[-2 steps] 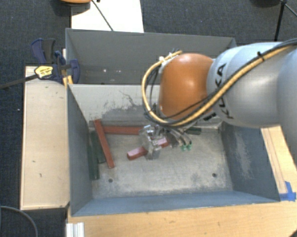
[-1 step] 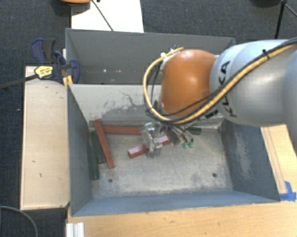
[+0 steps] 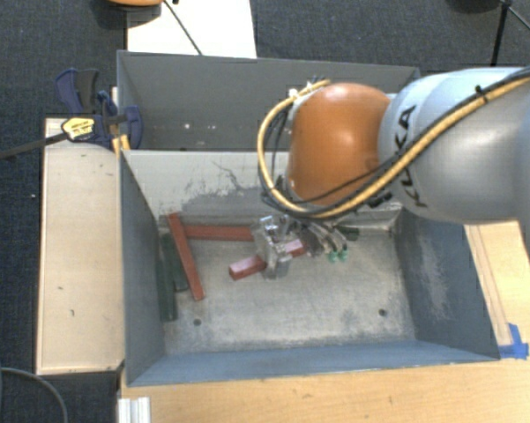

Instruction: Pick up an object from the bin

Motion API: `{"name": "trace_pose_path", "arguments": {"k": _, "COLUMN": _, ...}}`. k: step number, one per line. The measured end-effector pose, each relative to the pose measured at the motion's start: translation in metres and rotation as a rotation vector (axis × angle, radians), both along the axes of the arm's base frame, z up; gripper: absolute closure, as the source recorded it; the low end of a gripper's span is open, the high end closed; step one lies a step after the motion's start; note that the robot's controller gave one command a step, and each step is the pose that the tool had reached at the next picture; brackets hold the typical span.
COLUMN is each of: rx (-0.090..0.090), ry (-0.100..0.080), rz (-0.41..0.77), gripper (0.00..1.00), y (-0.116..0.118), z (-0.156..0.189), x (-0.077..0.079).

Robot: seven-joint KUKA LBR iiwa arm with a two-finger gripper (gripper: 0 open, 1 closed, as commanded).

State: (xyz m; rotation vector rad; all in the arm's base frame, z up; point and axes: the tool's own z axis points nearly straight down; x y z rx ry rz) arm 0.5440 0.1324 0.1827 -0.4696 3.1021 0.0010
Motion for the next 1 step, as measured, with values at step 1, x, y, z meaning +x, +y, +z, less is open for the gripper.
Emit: {"name": "trace_pose_path", "arguments": {"k": 1, "rx": 0.000, "ry": -0.001, "rz": 0.000, "gripper": 1.00, "y": 0.0001, "z": 0.0074, "x": 0.0002}}
